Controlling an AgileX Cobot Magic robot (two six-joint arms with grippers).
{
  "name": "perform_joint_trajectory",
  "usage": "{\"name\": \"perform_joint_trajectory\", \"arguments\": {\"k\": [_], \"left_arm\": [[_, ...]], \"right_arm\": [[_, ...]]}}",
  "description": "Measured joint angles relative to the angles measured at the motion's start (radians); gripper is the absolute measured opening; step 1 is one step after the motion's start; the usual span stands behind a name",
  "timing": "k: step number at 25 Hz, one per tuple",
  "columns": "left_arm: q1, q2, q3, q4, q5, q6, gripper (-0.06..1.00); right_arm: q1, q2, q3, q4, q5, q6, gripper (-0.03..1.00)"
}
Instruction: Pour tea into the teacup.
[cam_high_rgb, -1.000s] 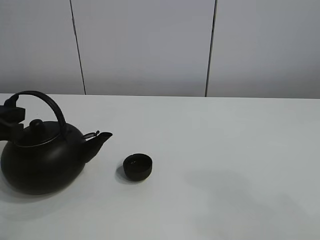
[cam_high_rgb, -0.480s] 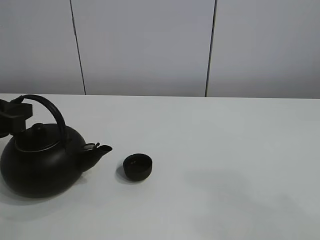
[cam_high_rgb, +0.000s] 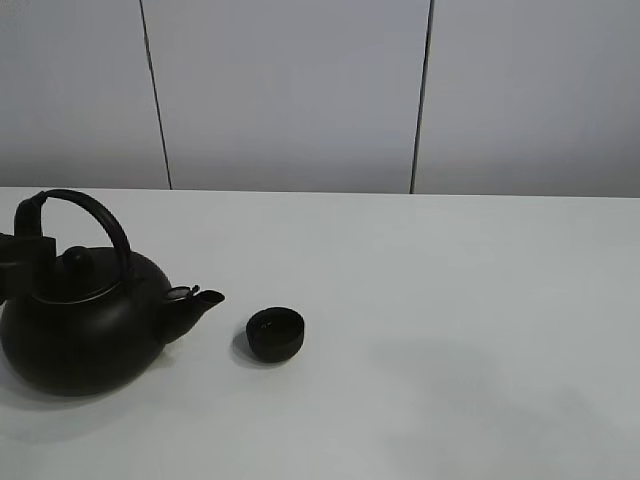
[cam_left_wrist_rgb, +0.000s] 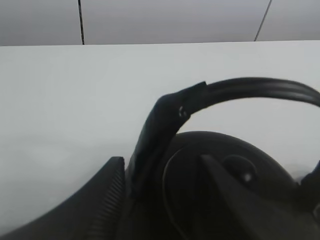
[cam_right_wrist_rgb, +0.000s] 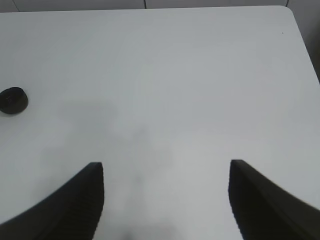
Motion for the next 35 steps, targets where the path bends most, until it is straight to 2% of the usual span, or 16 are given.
{"name": "perform_joint_trajectory", "arguments": {"k": [11,16,21,24,29,35], "left_arm": [[0.0,-0.114,0.063,-0.053,-0.009,-0.004,0.33],[0.0,-0.135,0.126,-0.126,-0.012,-0.012,0.33],[0.0,-0.139,0.124,-0.144,-0.011,-0.127,0.33],[0.0,-0.139,0.091,-0.144,-0.008,-0.155,0.33],[0.001,-0.139,-0.008,-0.15,0.132,-0.165,0.33],[0.038,-0.139,-0.107,-0.142,0.319,-0.166,0.33]], "right_arm": [[0.0,0.0,0.0,0.0,-0.001,0.0,0.49],[0.0,0.0,0.0,0.0,-0.001,0.0,0.49],[0.0,0.0,0.0,0.0,-0.001,0.0,0.49],[0.0,0.0,0.0,0.0,-0.001,0.0,0.49],[0.0,0.0,0.0,0.0,-0.001,0.0,0.49],[0.0,0.0,0.0,0.0,-0.001,0.0,0.49]]}}
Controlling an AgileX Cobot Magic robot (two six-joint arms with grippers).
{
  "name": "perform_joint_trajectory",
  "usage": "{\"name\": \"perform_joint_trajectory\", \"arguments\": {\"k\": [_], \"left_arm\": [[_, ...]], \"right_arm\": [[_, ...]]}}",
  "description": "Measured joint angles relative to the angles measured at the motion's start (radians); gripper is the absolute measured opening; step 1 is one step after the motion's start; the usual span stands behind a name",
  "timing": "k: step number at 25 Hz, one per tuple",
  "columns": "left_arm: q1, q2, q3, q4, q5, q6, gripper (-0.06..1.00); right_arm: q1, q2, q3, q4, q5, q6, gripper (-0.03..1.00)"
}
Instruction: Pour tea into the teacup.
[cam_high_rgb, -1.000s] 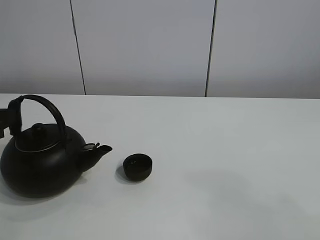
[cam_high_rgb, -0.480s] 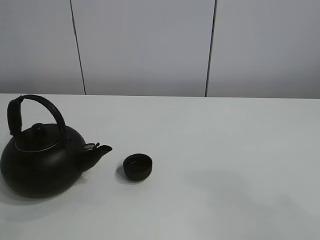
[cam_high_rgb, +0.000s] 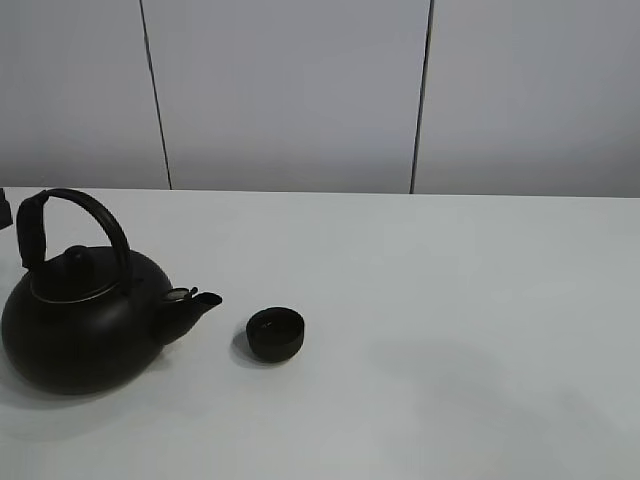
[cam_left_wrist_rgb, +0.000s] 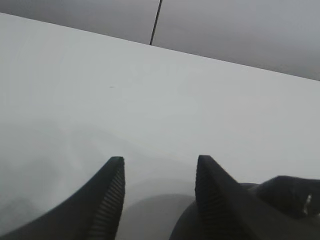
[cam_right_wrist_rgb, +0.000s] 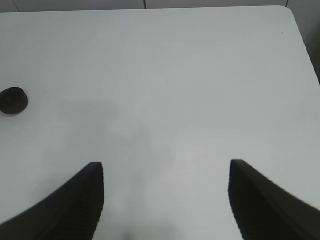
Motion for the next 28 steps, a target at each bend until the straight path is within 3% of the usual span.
{"name": "perform_joint_trajectory", "arguments": {"k": [8,13,17,19,23,28], "left_arm": [[0.013,-0.076,-0.151,0.063,0.282,0.002,0.33],[0.013,-0.183,-0.33,0.13,0.639,-0.05,0.33],[0.013,-0.268,-0.506,0.117,0.984,-0.08,0.33],[0.027,-0.302,-0.572,0.087,1.099,-0.058,0.33],[0.117,-0.363,-0.628,0.05,1.232,-0.005,0.33],[0.306,-0.463,-0.657,0.045,1.375,0.095,0.33]], "right_arm": [[0.0,0.0,0.0,0.0,0.0,0.0,0.49],[0.0,0.0,0.0,0.0,0.0,0.0,0.49],[0.0,0.0,0.0,0.0,0.0,0.0,0.49],[0.0,0.0,0.0,0.0,0.0,0.0,0.49],[0.0,0.0,0.0,0.0,0.0,0.0,0.49],[0.0,0.0,0.0,0.0,-0.001,0.0,0.49]]}}
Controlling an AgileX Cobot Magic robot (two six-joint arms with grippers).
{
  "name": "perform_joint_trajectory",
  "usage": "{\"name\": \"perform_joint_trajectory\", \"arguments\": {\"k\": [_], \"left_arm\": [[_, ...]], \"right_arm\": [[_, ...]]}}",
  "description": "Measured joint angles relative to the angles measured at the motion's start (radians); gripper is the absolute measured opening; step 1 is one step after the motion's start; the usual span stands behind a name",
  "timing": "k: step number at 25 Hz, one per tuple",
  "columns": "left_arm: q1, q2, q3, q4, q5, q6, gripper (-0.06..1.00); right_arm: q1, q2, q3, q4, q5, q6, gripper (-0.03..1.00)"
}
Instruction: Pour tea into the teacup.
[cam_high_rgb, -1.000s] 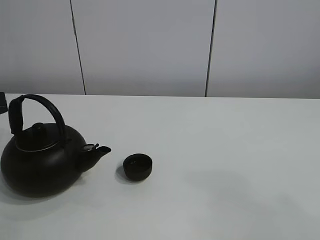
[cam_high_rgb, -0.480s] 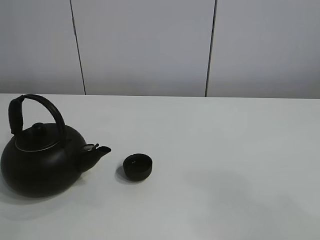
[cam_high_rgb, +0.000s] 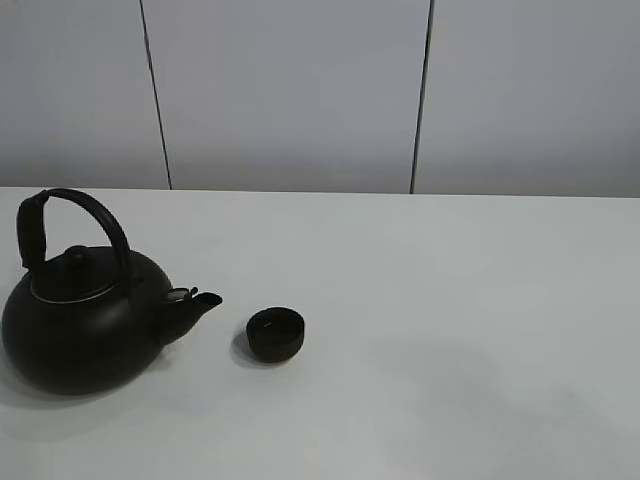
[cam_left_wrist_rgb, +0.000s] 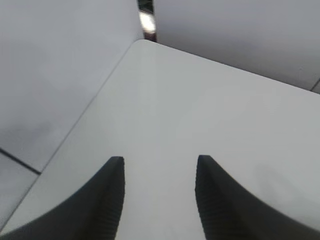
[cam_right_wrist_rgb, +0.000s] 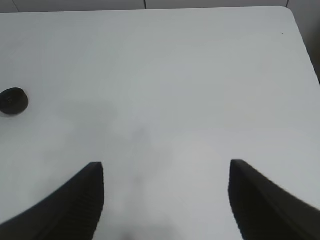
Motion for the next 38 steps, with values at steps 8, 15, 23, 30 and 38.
{"name": "perform_joint_trajectory", "arguments": {"k": [8,15,23,30,38], "left_arm": [[0.045,-0.348,-0.049,-0.148,0.191,0.198,0.33],[0.045,-0.73,-0.093,-0.359,0.458,0.417,0.33],[0.045,-1.036,-0.058,-0.472,0.713,0.434,0.33],[0.045,-1.207,0.179,-0.466,0.732,0.434,0.33],[0.045,-1.206,0.399,-0.44,0.639,0.43,0.33]], "right_arm": [[0.0,0.0,0.0,0.0,0.0,0.0,0.49],[0.0,0.0,0.0,0.0,0.0,0.0,0.49],[0.0,0.0,0.0,0.0,0.0,0.0,0.49],[0.0,0.0,0.0,0.0,0.001,0.0,0.49],[0.0,0.0,0.0,0.0,0.001,0.0,0.49]]}}
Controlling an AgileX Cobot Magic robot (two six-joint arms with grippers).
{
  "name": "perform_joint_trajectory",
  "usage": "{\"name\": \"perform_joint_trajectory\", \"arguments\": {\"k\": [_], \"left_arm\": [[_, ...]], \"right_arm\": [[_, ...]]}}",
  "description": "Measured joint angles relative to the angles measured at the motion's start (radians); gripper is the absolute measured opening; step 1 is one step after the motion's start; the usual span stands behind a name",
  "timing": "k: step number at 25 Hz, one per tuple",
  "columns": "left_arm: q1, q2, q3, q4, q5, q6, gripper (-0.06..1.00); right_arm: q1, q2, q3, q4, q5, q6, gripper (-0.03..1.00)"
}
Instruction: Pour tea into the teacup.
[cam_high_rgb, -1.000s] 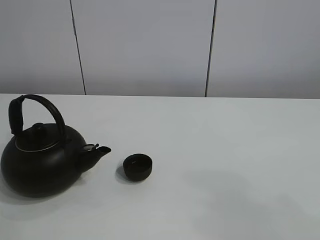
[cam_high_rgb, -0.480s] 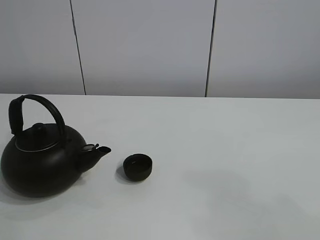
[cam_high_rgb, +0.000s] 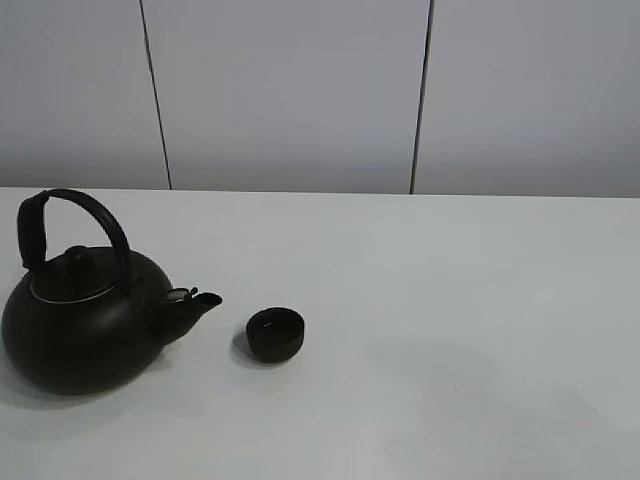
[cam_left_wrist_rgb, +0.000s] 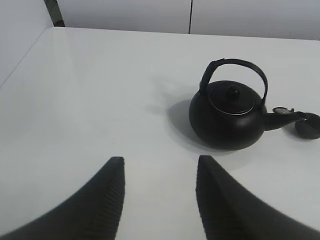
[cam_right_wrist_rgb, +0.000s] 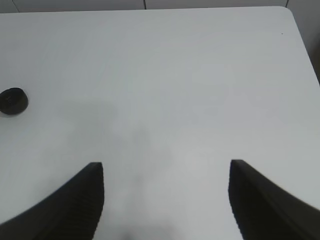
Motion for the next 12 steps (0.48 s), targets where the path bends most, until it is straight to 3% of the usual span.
{"name": "perform_joint_trajectory", "arguments": {"k": [7,12], "left_arm": [[-0.004,0.0,0.087,0.035,-0.022,-0.035,0.33],[-0.052,0.0,0.118,0.08,-0.036,-0.045,0.33]], "right_arm": [[0.0,0.0,0.0,0.0,0.0,0.0,0.49],[0.0,0.0,0.0,0.0,0.0,0.0,0.49]]}}
